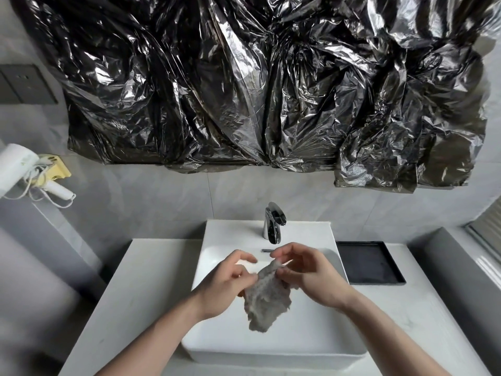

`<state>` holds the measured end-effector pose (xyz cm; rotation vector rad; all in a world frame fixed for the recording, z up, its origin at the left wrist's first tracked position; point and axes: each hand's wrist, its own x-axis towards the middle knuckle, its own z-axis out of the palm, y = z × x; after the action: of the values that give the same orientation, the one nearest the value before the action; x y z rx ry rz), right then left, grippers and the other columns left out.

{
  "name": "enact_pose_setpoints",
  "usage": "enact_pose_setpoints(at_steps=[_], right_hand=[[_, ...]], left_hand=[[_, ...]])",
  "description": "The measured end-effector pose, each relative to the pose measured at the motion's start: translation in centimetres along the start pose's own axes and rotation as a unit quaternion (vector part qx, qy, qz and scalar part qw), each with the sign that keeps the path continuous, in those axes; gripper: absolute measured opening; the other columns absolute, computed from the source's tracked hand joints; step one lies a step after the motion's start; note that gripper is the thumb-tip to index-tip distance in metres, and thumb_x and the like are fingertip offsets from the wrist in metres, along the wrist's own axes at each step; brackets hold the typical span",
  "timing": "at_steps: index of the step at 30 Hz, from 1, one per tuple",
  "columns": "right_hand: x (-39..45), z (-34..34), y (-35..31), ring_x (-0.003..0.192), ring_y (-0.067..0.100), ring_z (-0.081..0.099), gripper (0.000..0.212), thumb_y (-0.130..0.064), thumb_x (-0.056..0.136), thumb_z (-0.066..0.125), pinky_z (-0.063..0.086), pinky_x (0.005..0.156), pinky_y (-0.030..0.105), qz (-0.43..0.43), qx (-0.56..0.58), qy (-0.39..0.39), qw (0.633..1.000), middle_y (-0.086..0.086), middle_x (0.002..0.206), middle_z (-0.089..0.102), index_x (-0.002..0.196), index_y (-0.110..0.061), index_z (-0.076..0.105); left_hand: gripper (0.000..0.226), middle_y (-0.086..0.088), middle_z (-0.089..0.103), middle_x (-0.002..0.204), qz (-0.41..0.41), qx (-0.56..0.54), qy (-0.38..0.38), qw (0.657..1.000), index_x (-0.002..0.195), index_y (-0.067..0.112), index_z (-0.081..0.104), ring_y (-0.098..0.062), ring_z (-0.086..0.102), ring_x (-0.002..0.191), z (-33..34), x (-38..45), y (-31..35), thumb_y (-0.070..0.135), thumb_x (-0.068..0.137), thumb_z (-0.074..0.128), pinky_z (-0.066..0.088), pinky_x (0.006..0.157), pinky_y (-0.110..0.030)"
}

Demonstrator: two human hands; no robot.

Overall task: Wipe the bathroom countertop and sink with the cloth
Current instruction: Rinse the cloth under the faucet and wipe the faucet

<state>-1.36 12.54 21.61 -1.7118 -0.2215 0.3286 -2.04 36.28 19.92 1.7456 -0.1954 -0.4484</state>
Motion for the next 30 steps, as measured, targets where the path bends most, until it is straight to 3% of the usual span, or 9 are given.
enact_pose_setpoints(at_steps=[2, 4, 7, 10, 16, 19, 24, 27, 30], right_hand=[[0.1, 0.1, -0.2, 0.082, 0.017, 0.068, 0.026, 0.003, 0.094, 0.066, 0.056, 0.075, 0.034, -0.012, -0.026, -0.025, 0.999, 0.007, 0.100, 0.075, 0.112, -0.015, 0.068], [0.1, -0.1, -0.5, 0.083, 0.018, 0.070, 0.031, 0.006, 0.091, 0.061, 0.057, 0.080, 0.034, -0.010, -0.055, -0.046, 0.997, 0.007, 0.100, 0.077, 0.113, -0.015, 0.065], [0.0, -0.9, -0.2, 0.075, 0.011, 0.066, 0.035, 0.002, 0.085, 0.061, 0.057, 0.075, 0.031, -0.013, -0.143, -0.042, 0.989, -0.001, 0.095, 0.074, 0.107, -0.023, 0.068], [0.1, -1.4, 0.6, 0.065, 0.007, 0.062, 0.033, -0.001, 0.082, 0.063, 0.055, 0.063, 0.032, 0.014, -0.220, -0.031, 0.975, -0.007, 0.087, 0.068, 0.102, -0.027, 0.068], [1.2, -1.9, 2.4, 0.059, 0.006, 0.055, 0.034, -0.006, 0.080, 0.058, 0.050, 0.057, 0.023, 0.043, -0.318, 0.007, 0.947, -0.024, 0.093, 0.069, 0.096, -0.034, 0.070], [1.9, -3.0, 3.2, 0.062, -0.003, 0.058, 0.034, -0.008, 0.080, 0.059, 0.042, 0.055, 0.010, 0.069, -0.360, 0.026, 0.930, -0.038, 0.075, 0.064, 0.080, -0.041, 0.065], [4.3, -4.2, 4.8, 0.059, 0.001, 0.057, 0.025, -0.009, 0.082, 0.061, 0.042, 0.054, 0.013, 0.116, -0.287, 0.042, 0.950, -0.017, 0.069, 0.072, 0.080, -0.031, 0.073], [6.9, -4.3, 5.9, 0.083, 0.006, 0.069, 0.039, -0.001, 0.086, 0.056, 0.048, 0.067, 0.015, 0.145, -0.175, 0.048, 0.973, -0.010, 0.092, 0.078, 0.104, -0.031, 0.073], [10.1, -4.4, 6.4, 0.093, 0.019, 0.069, 0.044, 0.002, 0.090, 0.052, 0.054, 0.078, 0.031, 0.183, -0.015, 0.126, 0.975, -0.002, 0.112, 0.076, 0.126, -0.023, 0.059]], left_hand=[[0.036, 0.003, 0.062, 0.076, -0.012, 0.059, -0.056, 0.997, 0.121, 0.033, 0.062, -0.015, 0.060, 0.072, 0.5, 0.3, 0.2, 0.026, 0.086, 0.069, 0.049, 0.074, -0.030], [0.020, 0.007, 0.056, 0.073, 0.001, 0.141, -0.060, 0.988, 0.101, 0.021, 0.069, -0.012, 0.051, 0.069, 1.0, 0.6, 0.4, 0.027, 0.082, 0.073, 0.044, 0.069, -0.033], [0.029, 0.011, 0.054, 0.086, 0.037, 0.264, 0.055, 0.962, 0.084, 0.025, 0.069, -0.006, 0.055, 0.079, 1.2, 1.3, -0.2, 0.050, 0.073, 0.079, 0.050, 0.076, -0.033], [0.033, 0.015, 0.055, 0.101, 0.086, 0.283, 0.097, 0.950, 0.078, 0.026, 0.064, -0.005, 0.059, 0.089, 1.4, 1.7, -0.6, 0.052, 0.069, 0.082, 0.051, 0.081, -0.024], [0.019, 0.019, 0.066, 0.084, 0.066, 0.394, 0.088, 0.912, 0.091, 0.032, 0.060, -0.005, 0.060, 0.076, 2.0, 3.0, -0.5, 0.051, 0.091, 0.061, 0.053, 0.075, -0.032], [0.009, 0.015, 0.067, 0.082, 0.038, 0.324, 0.095, 0.940, 0.089, 0.034, 0.059, -0.009, 0.063, 0.067, 1.3, 3.7, -1.5, 0.041, 0.095, 0.058, 0.056, 0.073, -0.032], [0.013, 0.010, 0.060, 0.071, -0.016, 0.179, 0.097, 0.979, 0.091, 0.024, 0.062, -0.013, 0.056, 0.061, 1.1, 5.2, -2.7, 0.035, 0.096, 0.057, 0.056, 0.068, -0.036], [0.020, 0.006, 0.056, 0.064, -0.042, 0.143, 0.107, 0.983, 0.086, 0.019, 0.056, -0.027, 0.060, 0.059, 1.0, 6.0, -3.2, 0.034, 0.098, 0.055, 0.045, 0.053, -0.030], [0.020, 0.007, 0.059, 0.069, -0.040, 0.147, 0.129, 0.980, 0.086, 0.019, 0.059, -0.009, 0.049, 0.062, 0.4, 6.7, -3.7, 0.033, 0.099, 0.056, 0.044, 0.066, -0.031]])
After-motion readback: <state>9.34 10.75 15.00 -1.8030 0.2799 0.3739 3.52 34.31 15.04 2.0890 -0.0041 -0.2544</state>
